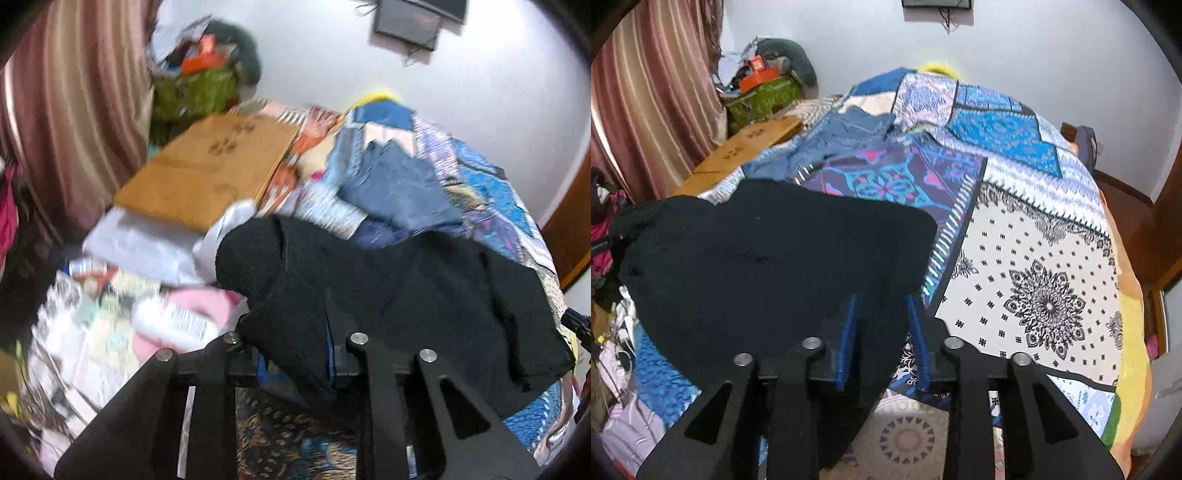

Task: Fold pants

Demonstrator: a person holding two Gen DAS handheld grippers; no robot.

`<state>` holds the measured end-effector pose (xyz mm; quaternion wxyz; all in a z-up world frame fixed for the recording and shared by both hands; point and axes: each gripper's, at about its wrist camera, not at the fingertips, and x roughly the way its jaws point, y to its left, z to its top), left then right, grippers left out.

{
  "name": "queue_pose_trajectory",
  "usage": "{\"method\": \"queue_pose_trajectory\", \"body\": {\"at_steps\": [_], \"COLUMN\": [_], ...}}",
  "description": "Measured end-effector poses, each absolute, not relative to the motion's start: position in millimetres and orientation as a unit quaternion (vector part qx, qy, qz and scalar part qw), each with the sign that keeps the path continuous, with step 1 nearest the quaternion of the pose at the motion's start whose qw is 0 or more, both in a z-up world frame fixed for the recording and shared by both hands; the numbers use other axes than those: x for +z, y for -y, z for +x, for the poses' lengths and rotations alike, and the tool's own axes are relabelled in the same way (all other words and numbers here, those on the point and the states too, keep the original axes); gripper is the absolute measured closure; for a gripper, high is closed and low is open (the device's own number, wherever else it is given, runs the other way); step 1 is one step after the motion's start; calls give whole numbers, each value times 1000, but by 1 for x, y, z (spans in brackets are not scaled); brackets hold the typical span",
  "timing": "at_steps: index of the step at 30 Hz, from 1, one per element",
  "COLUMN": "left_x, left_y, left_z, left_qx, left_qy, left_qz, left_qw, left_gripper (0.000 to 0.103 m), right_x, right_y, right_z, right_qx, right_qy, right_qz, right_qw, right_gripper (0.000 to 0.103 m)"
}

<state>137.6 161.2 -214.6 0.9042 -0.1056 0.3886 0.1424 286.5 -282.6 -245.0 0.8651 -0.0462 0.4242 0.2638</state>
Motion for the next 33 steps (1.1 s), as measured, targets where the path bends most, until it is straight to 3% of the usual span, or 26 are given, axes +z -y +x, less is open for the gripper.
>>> {"method": "queue_pose_trajectory", "body": {"at_steps": [17,26,33], "left_x": [-114,-105,-147], "left_y": [-37,56,145], "left_z": [196,226,230], "left_qx": [-2,-107,-195], "left_qy": [-327,-318,-355], "left_qz": [-51,-32,22], "left_qw": [944,942,914], "left_gripper": [86,87,87], "right_x": [-274,-277,-275], "right_y": [295,296,297], "right_z": [283,282,282], "right_qx": [294,308,310], "right_qy": [-448,-442,-444], "right_qz": [-10,1,0], "right_qw": [844,843,841], "right_gripper": [66,65,65]}}
